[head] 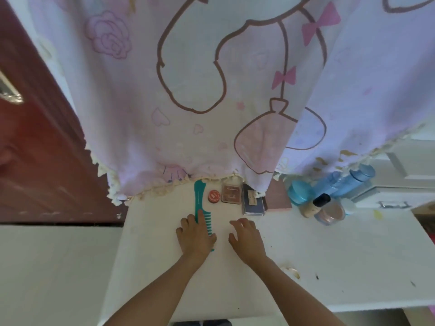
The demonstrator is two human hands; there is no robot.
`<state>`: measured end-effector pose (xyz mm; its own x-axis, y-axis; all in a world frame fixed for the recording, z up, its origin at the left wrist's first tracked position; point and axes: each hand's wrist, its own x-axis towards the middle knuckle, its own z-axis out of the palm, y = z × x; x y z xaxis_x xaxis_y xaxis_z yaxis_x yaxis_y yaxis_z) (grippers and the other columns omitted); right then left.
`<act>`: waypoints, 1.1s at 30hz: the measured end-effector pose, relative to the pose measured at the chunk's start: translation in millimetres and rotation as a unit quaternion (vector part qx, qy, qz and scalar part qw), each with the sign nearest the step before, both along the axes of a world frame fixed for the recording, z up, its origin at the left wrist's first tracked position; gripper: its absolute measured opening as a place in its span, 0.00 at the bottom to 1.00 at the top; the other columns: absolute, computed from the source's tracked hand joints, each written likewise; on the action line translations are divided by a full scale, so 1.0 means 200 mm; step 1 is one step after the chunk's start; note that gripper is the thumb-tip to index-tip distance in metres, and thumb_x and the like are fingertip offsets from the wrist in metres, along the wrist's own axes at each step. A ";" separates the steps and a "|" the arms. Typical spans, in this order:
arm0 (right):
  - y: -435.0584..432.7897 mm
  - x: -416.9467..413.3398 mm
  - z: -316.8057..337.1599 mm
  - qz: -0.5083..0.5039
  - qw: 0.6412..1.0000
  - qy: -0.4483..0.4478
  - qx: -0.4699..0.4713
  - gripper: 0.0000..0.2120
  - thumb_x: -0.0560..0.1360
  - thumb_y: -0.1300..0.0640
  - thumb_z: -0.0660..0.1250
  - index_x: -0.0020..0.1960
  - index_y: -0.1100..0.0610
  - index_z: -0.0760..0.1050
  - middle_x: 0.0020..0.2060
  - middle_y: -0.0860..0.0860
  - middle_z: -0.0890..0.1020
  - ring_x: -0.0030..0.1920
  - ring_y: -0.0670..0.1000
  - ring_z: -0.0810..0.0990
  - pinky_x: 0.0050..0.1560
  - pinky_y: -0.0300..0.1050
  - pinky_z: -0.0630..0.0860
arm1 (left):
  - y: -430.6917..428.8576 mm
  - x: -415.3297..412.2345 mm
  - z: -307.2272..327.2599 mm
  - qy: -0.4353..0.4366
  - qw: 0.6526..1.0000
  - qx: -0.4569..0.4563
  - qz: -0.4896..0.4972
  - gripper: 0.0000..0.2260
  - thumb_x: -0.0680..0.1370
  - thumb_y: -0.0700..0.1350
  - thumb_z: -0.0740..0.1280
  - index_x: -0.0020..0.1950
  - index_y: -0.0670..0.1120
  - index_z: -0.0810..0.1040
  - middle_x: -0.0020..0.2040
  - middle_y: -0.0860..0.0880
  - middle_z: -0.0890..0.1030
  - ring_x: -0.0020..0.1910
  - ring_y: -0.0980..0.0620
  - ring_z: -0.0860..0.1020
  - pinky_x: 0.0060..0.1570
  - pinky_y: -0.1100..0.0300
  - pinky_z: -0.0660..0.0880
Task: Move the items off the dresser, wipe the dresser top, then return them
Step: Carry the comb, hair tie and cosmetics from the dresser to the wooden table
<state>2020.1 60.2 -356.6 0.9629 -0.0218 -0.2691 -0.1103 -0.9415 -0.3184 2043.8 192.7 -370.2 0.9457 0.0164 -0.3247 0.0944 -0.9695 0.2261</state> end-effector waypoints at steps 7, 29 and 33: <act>0.05 0.36 0.01 0.145 0.988 -0.041 -0.027 0.21 0.76 0.58 0.58 0.69 0.55 0.61 0.71 0.55 0.60 0.71 0.58 0.58 0.68 0.50 0.62 | 0.14 -0.03 0.01 0.028 0.998 -0.001 0.060 0.30 0.75 0.46 0.61 0.74 0.48 0.51 0.65 0.46 0.65 0.61 0.47 0.65 0.52 0.58 0.69; 0.21 0.26 0.02 0.257 0.962 -0.032 0.087 0.19 0.77 0.63 0.56 0.67 0.57 0.66 0.58 0.54 0.72 0.58 0.52 0.68 0.57 0.39 0.65 | 0.36 -0.34 0.02 -0.017 0.936 -0.202 0.289 0.25 0.72 0.45 0.68 0.66 0.41 0.63 0.52 0.49 0.58 0.47 0.51 0.69 0.31 0.70 0.70; 0.35 0.23 0.10 0.309 0.943 -0.056 0.109 0.14 0.75 0.64 0.59 0.61 0.58 0.70 0.56 0.55 0.73 0.55 0.53 0.70 0.53 0.39 0.66 | 0.41 -0.48 0.04 -0.088 0.898 -0.222 0.369 0.27 0.71 0.41 0.69 0.67 0.40 0.64 0.52 0.49 0.58 0.47 0.50 0.71 0.38 0.64 0.72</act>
<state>2065.3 130.2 -336.3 0.7960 0.5971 -0.0990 0.4839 -0.7261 -0.4885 1947.4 274.8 -361.3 0.7673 0.5667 -0.3001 0.5997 -0.4683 0.6489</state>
